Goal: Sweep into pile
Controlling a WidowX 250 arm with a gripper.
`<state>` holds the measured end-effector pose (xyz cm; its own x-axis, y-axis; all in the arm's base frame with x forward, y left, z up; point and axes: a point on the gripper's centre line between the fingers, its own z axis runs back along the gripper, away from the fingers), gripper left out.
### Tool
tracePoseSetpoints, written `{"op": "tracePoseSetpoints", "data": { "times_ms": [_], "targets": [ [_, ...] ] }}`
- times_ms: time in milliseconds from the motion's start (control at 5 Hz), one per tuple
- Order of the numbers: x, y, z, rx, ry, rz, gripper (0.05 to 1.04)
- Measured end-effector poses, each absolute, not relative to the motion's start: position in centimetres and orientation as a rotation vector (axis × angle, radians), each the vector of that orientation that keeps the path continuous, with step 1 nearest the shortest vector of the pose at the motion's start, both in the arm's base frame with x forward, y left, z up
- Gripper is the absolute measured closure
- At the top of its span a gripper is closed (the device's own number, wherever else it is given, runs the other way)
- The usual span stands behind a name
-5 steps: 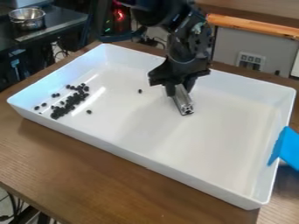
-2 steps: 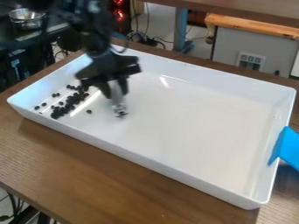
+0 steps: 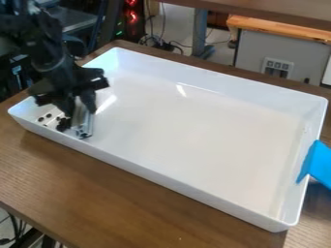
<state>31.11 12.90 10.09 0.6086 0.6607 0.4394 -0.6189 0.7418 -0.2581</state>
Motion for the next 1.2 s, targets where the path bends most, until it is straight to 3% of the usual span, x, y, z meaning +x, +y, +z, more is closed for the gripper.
{"op": "tracePoseSetpoints", "data": {
  "times_ms": [200,400,600,1000,1200],
  "targets": [
    [31.1,12.4,11.6,-0.118,-0.579,0.757,0.714],
    [33.0,9.9,13.4,-0.173,-0.587,0.773,0.714],
    [35.7,4.4,16.2,-0.193,-0.610,0.717,0.714],
    [38.4,-6.0,17.5,-0.117,-0.627,0.479,0.714],
    [38.6,-9.1,16.7,-0.053,-0.634,0.425,0.714]
  ]
}}
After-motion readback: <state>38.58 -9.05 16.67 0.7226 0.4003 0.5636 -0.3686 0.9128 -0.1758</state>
